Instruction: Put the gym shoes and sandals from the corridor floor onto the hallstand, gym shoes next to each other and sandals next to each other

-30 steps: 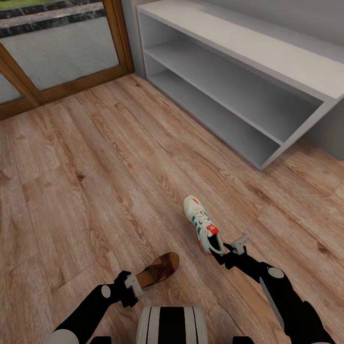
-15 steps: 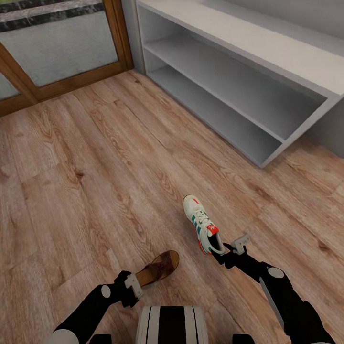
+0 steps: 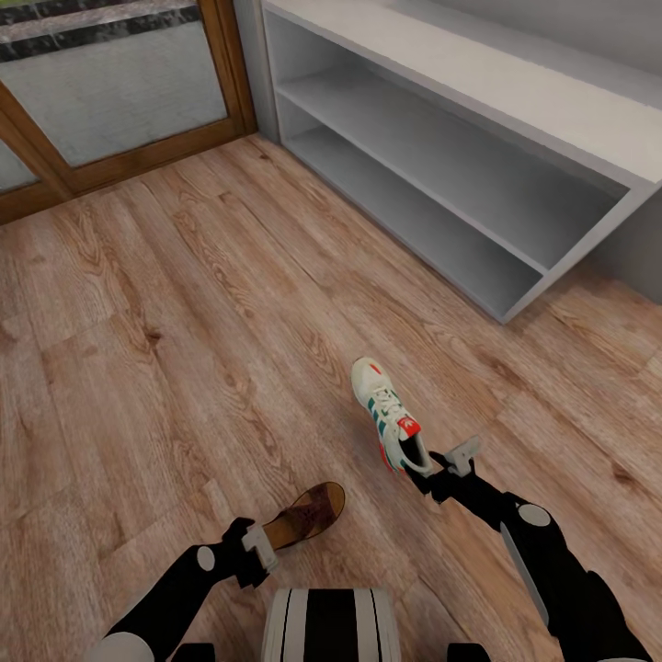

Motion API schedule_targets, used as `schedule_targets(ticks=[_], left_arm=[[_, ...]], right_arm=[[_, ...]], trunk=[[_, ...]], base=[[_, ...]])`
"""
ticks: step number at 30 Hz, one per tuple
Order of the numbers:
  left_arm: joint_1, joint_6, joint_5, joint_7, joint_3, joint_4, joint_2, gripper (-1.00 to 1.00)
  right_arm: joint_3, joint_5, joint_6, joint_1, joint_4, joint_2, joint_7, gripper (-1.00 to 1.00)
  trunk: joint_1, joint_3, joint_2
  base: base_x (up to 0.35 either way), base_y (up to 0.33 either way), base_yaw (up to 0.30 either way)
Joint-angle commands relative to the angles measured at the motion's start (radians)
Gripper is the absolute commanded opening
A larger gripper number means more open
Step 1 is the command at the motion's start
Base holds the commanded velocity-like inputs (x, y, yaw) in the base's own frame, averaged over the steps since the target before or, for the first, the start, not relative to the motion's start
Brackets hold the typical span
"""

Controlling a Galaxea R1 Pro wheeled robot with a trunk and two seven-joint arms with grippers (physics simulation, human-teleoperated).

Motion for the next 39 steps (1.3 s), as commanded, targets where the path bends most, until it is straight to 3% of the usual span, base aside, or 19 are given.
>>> schedule_targets(ticks=[1, 9, 39], left_arm=[[0.0, 0.002, -0.007, -0.004, 0.0, -0.005, -0.001, 1.0], [0.0, 0.003, -0.038, -0.004, 0.0, -0.015, -0.011, 1.0], [0.002, 0.065, -0.043, -0.004, -0.002, -0.046, -0.012, 1.0]], right_arm=[[-0.001, 0.007, 0.005, 0.0, -0.014, 0.001, 0.005, -1.0], [0.0, 0.007, 0.006, 0.0, -0.033, 0.002, 0.005, -1.0], [0.0, 0.008, 0.006, 0.0, -0.029, 0.002, 0.005, -1.0]], trunk=[[0.0, -0.001, 0.0], [0.001, -0.012, -0.001], [0.001, -0.012, -0.001]], base=[[0.0, 0.0, 0.0], [0.0, 0.0, 0.0], [0.003, 0.0, 0.0]])
